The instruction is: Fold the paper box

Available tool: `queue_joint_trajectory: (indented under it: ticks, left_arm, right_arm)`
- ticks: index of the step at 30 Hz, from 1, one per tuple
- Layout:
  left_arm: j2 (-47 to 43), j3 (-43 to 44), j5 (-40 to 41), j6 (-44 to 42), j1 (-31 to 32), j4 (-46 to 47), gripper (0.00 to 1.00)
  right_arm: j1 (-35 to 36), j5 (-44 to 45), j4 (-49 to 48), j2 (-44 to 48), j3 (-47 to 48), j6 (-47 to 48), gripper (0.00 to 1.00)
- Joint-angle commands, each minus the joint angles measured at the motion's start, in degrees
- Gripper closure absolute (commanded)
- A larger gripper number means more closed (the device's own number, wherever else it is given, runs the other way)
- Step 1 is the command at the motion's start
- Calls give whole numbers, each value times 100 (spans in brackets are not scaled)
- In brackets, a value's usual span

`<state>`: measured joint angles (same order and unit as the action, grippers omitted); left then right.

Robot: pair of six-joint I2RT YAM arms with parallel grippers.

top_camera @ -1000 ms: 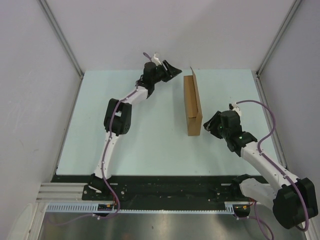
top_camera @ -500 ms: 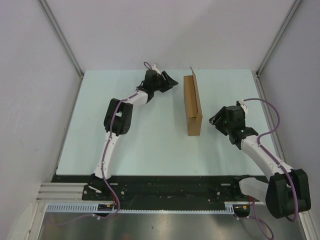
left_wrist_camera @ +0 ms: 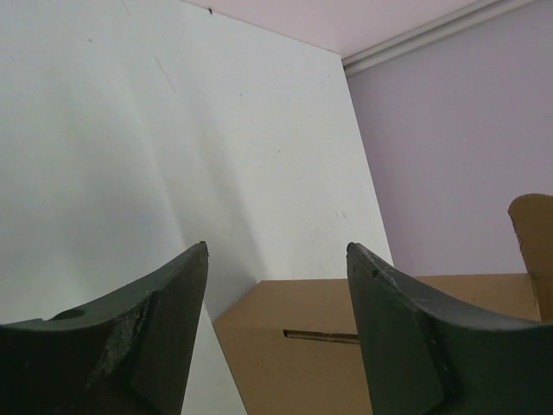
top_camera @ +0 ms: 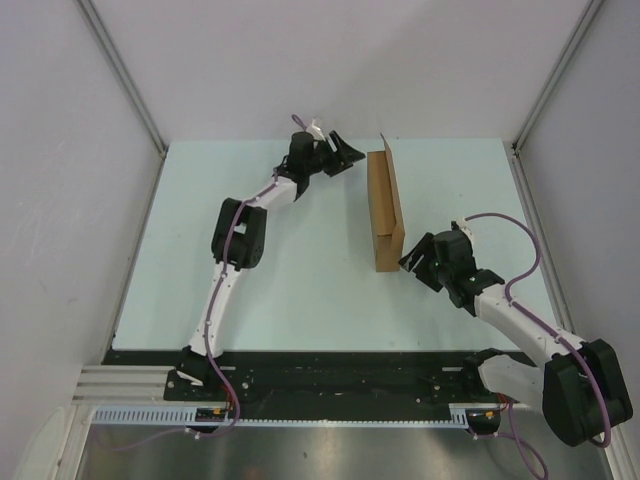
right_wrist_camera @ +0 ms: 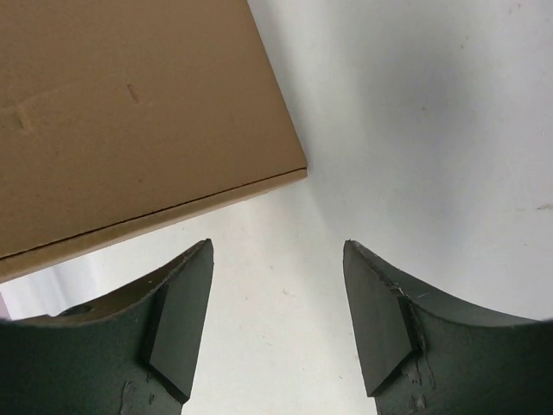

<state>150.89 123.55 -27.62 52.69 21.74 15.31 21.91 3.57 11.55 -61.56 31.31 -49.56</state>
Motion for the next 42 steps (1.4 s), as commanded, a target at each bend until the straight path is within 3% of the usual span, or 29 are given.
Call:
queue_joint_trajectory:
  ticks: [1, 6, 13, 23, 28, 34, 39, 42]
  left_arm:
    - [81, 293, -341, 57, 120, 121, 28]
    - [204, 319, -402, 242, 129, 358, 22]
    - [187, 214, -701, 356, 261, 665, 25]
    - [-701, -1868, -886, 664, 270, 2360, 27]
    - [-921, -2360, -825, 813, 252, 2599, 28]
    - [-1579, -3764, -473, 910, 112, 3144, 29]
    - [-2659, -4882, 70, 463, 41, 2961, 29]
    - [-3214, -5358, 509, 85, 102, 2400, 29]
  right_arm:
    - [33, 90, -189, 47, 77, -177, 33]
    - [24, 179, -39, 135, 77, -133, 33]
    - [-29, 214, -39, 179, 77, -98, 33]
    - [-135, 275, 128, 443, 77, -10, 33]
    - [-170, 442, 347, 706, 77, 43, 33]
    - [-187, 679, 532, 1172, 138, 262, 33]
    - [-91, 1241, 945, 1357, 709, 876, 31]
    - [-38, 1549, 1165, 1410, 1131, 1036, 30]
